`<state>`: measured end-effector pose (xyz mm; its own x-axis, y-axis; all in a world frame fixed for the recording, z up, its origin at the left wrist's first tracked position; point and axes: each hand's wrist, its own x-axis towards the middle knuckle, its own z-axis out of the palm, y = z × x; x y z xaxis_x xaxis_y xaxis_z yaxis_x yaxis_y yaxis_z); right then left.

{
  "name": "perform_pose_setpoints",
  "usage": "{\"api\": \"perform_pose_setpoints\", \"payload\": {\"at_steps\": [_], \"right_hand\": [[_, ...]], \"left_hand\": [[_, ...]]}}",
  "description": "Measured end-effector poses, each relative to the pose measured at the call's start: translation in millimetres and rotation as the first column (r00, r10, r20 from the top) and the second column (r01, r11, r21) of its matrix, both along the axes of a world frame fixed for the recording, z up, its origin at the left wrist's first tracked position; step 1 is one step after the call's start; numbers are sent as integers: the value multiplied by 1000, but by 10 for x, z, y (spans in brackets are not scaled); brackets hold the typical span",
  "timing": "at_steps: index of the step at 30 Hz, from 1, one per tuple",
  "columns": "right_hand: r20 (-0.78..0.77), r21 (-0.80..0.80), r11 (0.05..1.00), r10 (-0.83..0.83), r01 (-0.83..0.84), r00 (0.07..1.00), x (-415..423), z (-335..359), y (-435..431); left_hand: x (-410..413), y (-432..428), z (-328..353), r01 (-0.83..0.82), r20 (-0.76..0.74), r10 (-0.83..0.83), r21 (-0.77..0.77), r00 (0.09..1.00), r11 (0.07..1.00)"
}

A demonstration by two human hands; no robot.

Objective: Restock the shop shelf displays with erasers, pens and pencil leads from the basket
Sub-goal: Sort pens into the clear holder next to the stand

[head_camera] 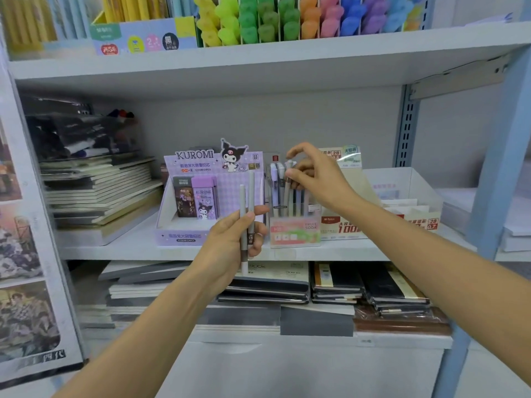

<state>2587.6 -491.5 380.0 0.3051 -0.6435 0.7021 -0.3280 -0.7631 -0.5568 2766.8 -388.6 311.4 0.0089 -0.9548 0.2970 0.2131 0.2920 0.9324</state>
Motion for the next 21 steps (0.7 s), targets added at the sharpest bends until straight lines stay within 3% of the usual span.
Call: {"api": "perform_pose_setpoints", "payload": {"at_steps": [3, 7, 10, 12, 14, 17, 21], "right_hand": [[-52, -97, 985, -148, 143, 988, 50, -47, -43], [-42, -126, 973, -200, 194, 979, 62, 3, 23], [91, 37, 999, 10, -13, 996, 11, 77, 194], [122, 203, 950, 217, -238, 969, -15, 63, 325], [95, 276, 902, 317, -331, 944, -53, 22, 421], [215, 308, 869, 334, -388, 918, -189, 41, 491], [487, 297, 850, 257, -435, 835, -459, 107, 526]], "left_hand": [[-9, 13, 5, 25, 10, -25, 7, 1000, 1000], [-7, 66, 10, 57, 25, -58, 20, 998, 998], [-40, 118, 16, 70, 77, -73, 35, 994, 997], [-108, 154, 32, 86, 108, -89, 36, 990, 996], [-178, 203, 53, 107, 133, -110, 32, 985, 994], [-212, 267, 78, 110, 188, -116, 40, 975, 993], [-166, 327, 133, 47, 35, -48, 32, 998, 998]]}}
